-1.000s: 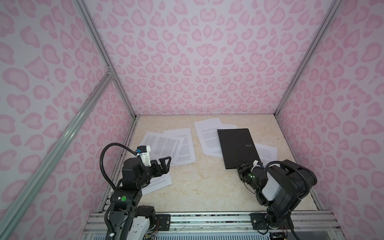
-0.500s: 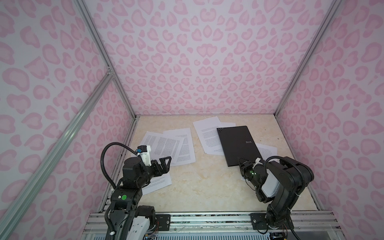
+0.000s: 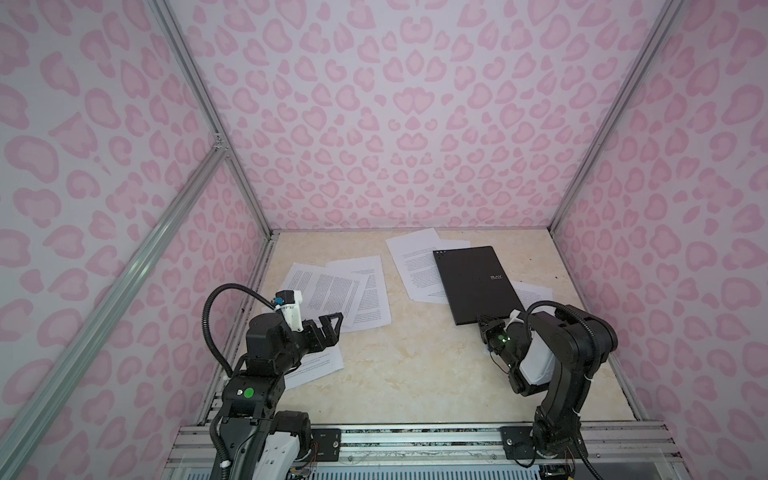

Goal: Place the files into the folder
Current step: 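Lift the folder cover with the right gripper and flip it open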

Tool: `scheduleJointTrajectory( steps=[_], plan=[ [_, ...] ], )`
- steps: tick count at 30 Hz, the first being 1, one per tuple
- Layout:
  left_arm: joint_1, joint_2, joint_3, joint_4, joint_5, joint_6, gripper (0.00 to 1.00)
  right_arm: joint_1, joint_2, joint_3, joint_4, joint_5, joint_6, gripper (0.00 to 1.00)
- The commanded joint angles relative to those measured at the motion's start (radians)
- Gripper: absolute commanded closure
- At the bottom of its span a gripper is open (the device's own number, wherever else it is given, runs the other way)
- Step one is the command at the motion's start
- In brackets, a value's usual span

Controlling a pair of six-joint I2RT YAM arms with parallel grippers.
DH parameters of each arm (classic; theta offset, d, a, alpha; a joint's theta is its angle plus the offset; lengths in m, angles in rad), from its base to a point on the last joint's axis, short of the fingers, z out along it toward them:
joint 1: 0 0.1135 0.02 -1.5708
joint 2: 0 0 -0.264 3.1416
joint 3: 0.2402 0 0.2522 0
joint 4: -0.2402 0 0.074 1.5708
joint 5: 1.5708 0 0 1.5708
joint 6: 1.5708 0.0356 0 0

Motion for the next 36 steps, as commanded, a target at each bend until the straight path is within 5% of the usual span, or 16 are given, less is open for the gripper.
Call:
scheduleJointTrajectory(
  steps=[1,9,15,20,23,33,36],
  plan=[
    [0.000,0.005,-0.001,0.013,0.002,0.000,0.03,-0.003,-0.029,-0.005,0.038,-0.006,-0.084,0.83],
    [0.000,0.022,0.002,0.012,0.002,0.000,0.03,-0.016,-0.177,-0.029,-0.045,-0.034,-0.200,1.00],
    [0.000,0.032,0.001,0.010,0.001,0.001,0.03,0.041,-0.487,0.006,-0.440,0.017,-0.387,1.00],
    [0.001,0.045,0.004,0.004,0.000,0.001,0.03,0.318,-0.902,0.137,-1.097,0.442,-0.680,1.00],
    [0.002,0.046,0.004,0.007,0.004,0.001,0.03,0.364,-1.020,0.174,-1.262,0.511,-0.726,1.00],
    [0.002,0.046,0.004,0.007,0.008,0.001,0.03,0.787,-0.975,0.275,-1.442,1.039,-0.815,1.00],
    [0.001,0.048,0.004,0.007,0.008,0.001,0.03,0.879,-0.914,0.279,-1.406,1.109,-0.843,1.00]
  ],
)
